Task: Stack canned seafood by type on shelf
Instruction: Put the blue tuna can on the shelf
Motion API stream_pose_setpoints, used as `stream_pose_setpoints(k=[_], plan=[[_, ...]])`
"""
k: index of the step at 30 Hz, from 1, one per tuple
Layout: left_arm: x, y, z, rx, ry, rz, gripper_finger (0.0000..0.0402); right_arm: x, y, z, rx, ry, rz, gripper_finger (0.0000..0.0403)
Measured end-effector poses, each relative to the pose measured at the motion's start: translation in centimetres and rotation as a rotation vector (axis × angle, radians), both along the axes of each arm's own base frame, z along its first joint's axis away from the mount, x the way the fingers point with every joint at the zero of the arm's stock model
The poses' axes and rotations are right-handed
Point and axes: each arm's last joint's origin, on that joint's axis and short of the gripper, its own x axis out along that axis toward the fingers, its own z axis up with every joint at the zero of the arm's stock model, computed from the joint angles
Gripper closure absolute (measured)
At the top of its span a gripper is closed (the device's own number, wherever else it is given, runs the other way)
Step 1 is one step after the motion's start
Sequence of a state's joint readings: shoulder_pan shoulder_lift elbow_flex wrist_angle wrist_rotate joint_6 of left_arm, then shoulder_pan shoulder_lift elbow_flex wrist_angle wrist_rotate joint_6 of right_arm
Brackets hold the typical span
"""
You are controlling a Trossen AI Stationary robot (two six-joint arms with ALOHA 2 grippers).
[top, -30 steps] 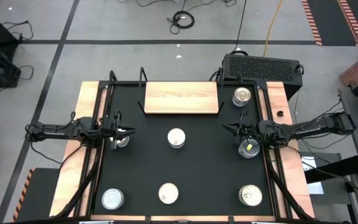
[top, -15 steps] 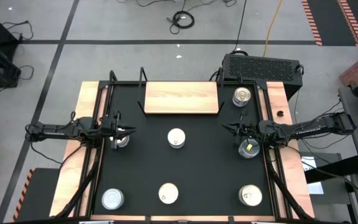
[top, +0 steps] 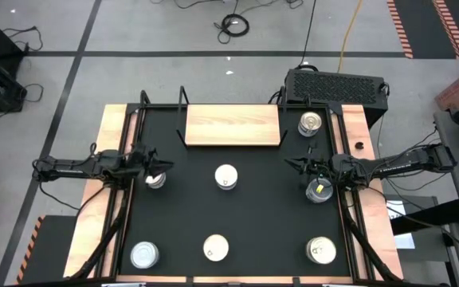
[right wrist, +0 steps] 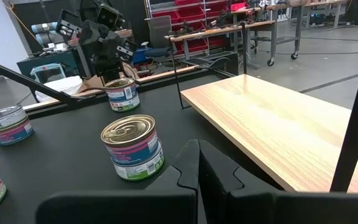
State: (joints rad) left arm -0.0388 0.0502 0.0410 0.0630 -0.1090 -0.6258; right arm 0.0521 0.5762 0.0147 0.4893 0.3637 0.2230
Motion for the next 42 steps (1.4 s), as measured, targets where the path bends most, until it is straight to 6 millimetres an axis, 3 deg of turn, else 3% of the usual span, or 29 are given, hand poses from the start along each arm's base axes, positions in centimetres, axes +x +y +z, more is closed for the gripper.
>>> stream_pose_setpoints(k=[6,11,16,22,25,30,36,42], plan=[[-0.1,0.0,0.3,-0.056,-0.011,0.013,0.0334,0.0,0.0,0.7,-0.051,-0.054,0.000,0.0403],[-0.3,-0.3,1.6,-0.047,0.002,-0.094,0.0334,0.0,0.0,3.5,-0.124,-0.249,0.003,0.0403],[-0.9,-0.4,5.7,0.016,0.110,-0.124,0.0334,1.3,0.3,8.0,-0.150,-0.287,0.065,0.0403],[0.0,-0.1,11.1,0.111,0.411,-0.025,0.0334,4.7,1.3,9.8,-0.114,-0.090,0.163,0.0403],[2.2,-0.1,13.2,0.173,0.575,-0.022,0.0334,6.8,1.9,10.1,-0.144,-0.032,0.201,0.0403],[8.1,-0.5,14.6,0.325,0.741,-0.124,0.0334,10.0,2.9,10.5,-0.210,0.035,0.236,0.0403],[14.8,-0.1,13.1,0.462,0.905,-0.192,0.0334,12.6,3.5,10.8,-0.227,0.090,0.251,0.0403],[18.5,1.2,10.9,0.527,1.001,-0.233,0.0326,13.0,3.6,11.7,-0.279,0.223,0.264,0.0403]])
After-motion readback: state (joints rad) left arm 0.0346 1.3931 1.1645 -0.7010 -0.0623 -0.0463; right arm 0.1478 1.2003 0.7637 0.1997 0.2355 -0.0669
